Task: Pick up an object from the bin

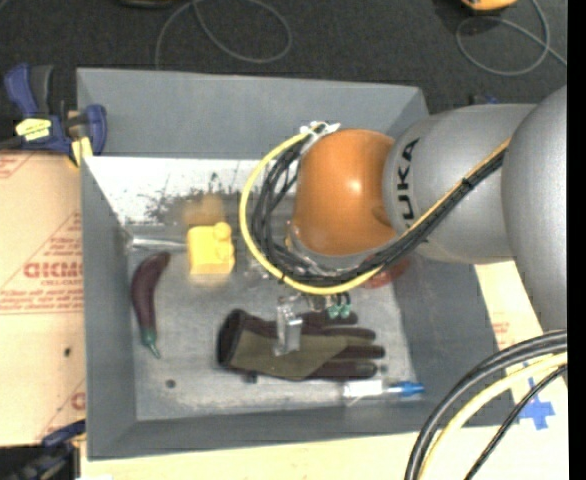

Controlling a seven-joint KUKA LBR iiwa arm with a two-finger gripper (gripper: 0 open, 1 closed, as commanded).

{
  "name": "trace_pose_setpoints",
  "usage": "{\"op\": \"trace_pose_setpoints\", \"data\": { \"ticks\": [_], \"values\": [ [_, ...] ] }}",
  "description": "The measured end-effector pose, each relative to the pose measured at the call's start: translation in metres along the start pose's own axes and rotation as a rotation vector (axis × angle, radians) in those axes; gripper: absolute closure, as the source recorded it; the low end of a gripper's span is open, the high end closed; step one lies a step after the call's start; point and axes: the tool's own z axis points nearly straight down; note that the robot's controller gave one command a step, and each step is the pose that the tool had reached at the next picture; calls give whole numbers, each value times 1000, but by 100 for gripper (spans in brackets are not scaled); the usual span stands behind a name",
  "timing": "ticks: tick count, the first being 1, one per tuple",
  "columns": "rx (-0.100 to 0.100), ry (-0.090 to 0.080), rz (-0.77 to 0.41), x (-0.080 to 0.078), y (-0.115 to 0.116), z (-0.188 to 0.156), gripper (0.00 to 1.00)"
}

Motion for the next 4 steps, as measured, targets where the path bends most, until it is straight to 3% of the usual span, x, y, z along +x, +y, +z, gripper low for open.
{"op": "trace_pose_setpoints", "data": {
  "ticks": [1, 2, 3, 4],
  "values": [
    [-1, -8, -19, 47, -3, 11, 0],
    [-1, -3, -27, 37, -6, 52, 0],
    [-2, -7, 149, 37, -31, 54, 100],
    [-2, -7, 150, 37, -31, 54, 100]
  ]
}}
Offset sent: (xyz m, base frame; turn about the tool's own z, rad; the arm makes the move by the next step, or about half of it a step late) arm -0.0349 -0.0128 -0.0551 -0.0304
